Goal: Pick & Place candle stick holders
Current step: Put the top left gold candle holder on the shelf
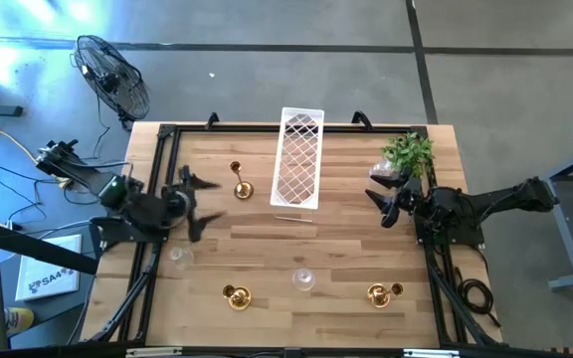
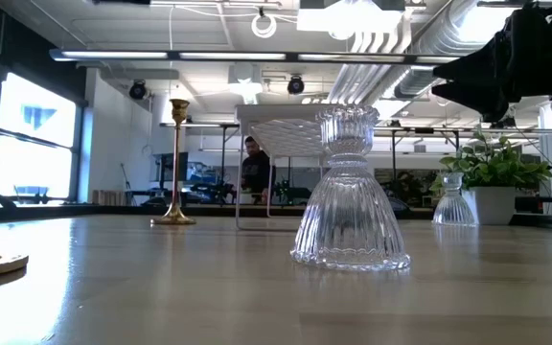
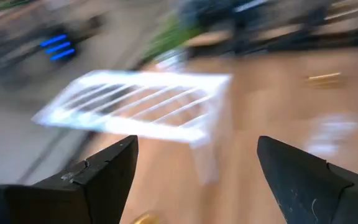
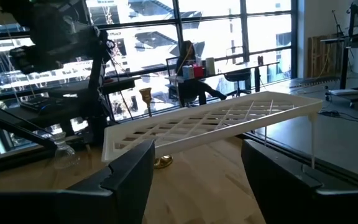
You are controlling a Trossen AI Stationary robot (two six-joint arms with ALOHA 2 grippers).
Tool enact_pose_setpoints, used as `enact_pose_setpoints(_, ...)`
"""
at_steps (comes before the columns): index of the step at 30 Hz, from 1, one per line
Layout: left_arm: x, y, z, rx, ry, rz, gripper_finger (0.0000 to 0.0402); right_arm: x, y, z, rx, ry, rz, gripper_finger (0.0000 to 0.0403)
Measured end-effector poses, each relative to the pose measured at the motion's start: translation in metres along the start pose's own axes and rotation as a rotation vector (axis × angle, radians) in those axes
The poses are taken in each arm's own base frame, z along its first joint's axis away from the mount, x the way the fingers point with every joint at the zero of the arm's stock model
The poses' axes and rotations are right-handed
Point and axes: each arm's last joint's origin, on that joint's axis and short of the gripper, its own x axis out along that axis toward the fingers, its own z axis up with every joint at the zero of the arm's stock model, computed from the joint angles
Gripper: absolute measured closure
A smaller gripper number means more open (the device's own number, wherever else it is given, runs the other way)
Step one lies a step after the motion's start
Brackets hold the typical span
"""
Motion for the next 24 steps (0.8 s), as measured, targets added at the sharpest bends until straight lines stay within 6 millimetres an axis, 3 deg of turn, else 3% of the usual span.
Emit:
enact_pose_setpoints(4, 0.000, 0.013, -0.022, -0.089, 0.100, 0.236, 0.0076, 0.000, 0.001, 0.000, 0.000, 0.004, 0.027, 0.0167)
enact_pose_setpoints(10, -0.001, 0.035, -0.050, -0.252, 0.177, 0.375, 0.0076, 0.000, 0.001, -0.001, -0.004, 0.013, 0.051, 0.0166)
enact_pose_setpoints(13, 0.005, 0.038, -0.062, -0.257, 0.196, 0.337, 0.0076, 0.000, 0.001, -0.003, -0.016, 0.034, 0.049, 0.0167)
enact_pose_setpoints(19, 0.022, 0.037, -0.074, -0.218, 0.081, 0.098, 0.0076, 0.000, 0.001, -0.005, 0.002, 0.048, 0.047, 0.0166)
enact_pose_setpoints(24, 0.031, 0.049, -0.091, -0.229, 0.089, 0.108, 0.0076, 0.000, 0.001, -0.004, 0.025, 0.040, 0.056, 0.0166)
